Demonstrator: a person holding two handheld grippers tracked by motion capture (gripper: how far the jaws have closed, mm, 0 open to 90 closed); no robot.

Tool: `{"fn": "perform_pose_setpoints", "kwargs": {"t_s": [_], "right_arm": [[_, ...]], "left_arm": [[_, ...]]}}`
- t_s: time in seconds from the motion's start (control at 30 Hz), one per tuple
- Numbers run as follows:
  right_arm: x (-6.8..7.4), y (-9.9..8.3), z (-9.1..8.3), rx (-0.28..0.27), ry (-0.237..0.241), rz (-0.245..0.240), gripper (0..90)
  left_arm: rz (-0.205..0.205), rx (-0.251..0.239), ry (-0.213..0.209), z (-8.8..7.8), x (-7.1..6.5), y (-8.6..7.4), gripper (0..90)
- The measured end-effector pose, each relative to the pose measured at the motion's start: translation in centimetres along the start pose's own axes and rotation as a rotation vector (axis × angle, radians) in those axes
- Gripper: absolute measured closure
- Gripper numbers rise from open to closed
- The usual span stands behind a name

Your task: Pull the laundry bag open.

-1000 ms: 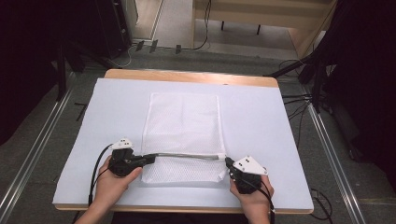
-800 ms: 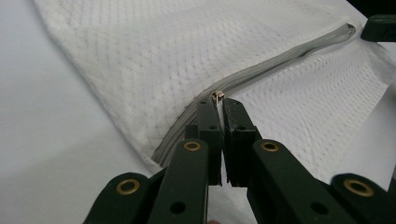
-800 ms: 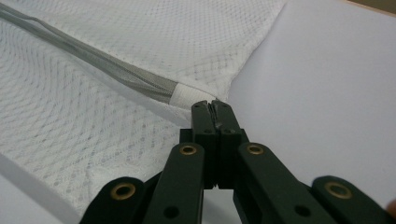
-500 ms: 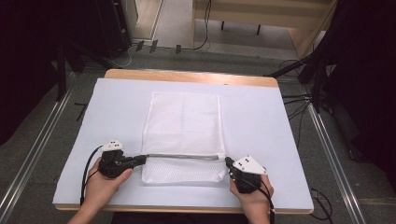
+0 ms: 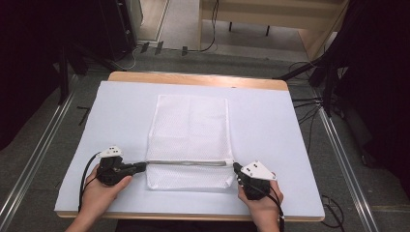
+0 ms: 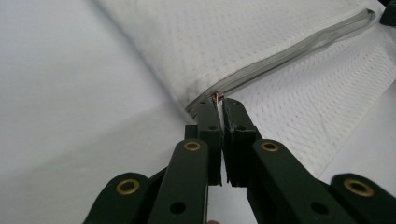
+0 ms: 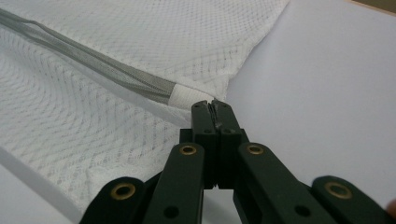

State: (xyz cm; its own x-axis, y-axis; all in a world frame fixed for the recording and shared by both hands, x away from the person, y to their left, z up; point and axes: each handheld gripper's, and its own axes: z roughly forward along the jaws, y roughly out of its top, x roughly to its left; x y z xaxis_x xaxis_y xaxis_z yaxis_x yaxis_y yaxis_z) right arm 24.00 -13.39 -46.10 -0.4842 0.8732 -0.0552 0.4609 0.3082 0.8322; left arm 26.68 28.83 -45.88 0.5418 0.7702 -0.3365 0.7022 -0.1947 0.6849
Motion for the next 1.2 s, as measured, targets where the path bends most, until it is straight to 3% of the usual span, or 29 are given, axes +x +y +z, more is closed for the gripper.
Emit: {"fn": "perform_pose_setpoints", "kwargs": {"t_s": [0.1,0.27,0.37,0.43,0.5,0.53,0.57,0.63,0.73,0.8,0.9,1.2], "right_arm": [[0.0,0.1,0.1,0.003,0.004,-0.003,90.0],[0.0,0.1,0.2,0.011,0.009,-0.001,90.0],[-0.2,-0.1,0.2,-0.006,0.017,0.000,90.0],[-0.6,-0.3,0.1,-0.031,0.061,0.019,88.9],[-0.9,-0.6,0.1,-0.061,0.113,0.020,77.0],[-0.8,-0.7,0.1,-0.071,0.124,0.019,66.0],[-0.8,-0.7,0.1,-0.074,0.121,0.017,58.8],[-0.7,-0.6,0.1,-0.078,0.109,0.024,40.0],[-0.7,-0.2,-0.1,-0.095,0.083,0.041,16.8],[-0.8,-0.2,-0.2,-0.091,0.060,0.030,8.0],[-1.3,-0.3,-0.4,-0.095,0.071,0.055,5.9],[-3.9,-0.8,-1.1,-0.123,0.065,0.106,4.3]], "left_arm": [[-0.035,-0.011,-0.014,-0.2,0.6,-0.1,87.9],[-0.028,-0.014,-0.007,-0.2,0.7,-0.3,87.8],[0.009,-0.065,-0.047,-0.4,0.6,-0.5,85.9],[0.021,-0.116,-0.068,-0.6,0.5,-0.5,65.2],[0.045,-0.160,-0.037,-1.0,0.4,-0.5,50.5],[0.052,-0.180,-0.021,-1.1,0.3,-0.5,40.3],[0.055,-0.208,0.005,-1.3,0.2,-0.4,33.8],[0.049,-0.242,0.009,-1.6,0.0,-0.3,19.7],[0.066,-0.238,0.029,-1.9,-0.2,-0.2,0.3],[0.076,-0.262,0.004,-2.4,-0.1,-0.3,0.0],[0.078,-0.291,-0.016,-2.9,0.2,-0.4,0.0],[0.086,-0.275,0.036,-3.7,1.4,-0.9,0.0]]}}
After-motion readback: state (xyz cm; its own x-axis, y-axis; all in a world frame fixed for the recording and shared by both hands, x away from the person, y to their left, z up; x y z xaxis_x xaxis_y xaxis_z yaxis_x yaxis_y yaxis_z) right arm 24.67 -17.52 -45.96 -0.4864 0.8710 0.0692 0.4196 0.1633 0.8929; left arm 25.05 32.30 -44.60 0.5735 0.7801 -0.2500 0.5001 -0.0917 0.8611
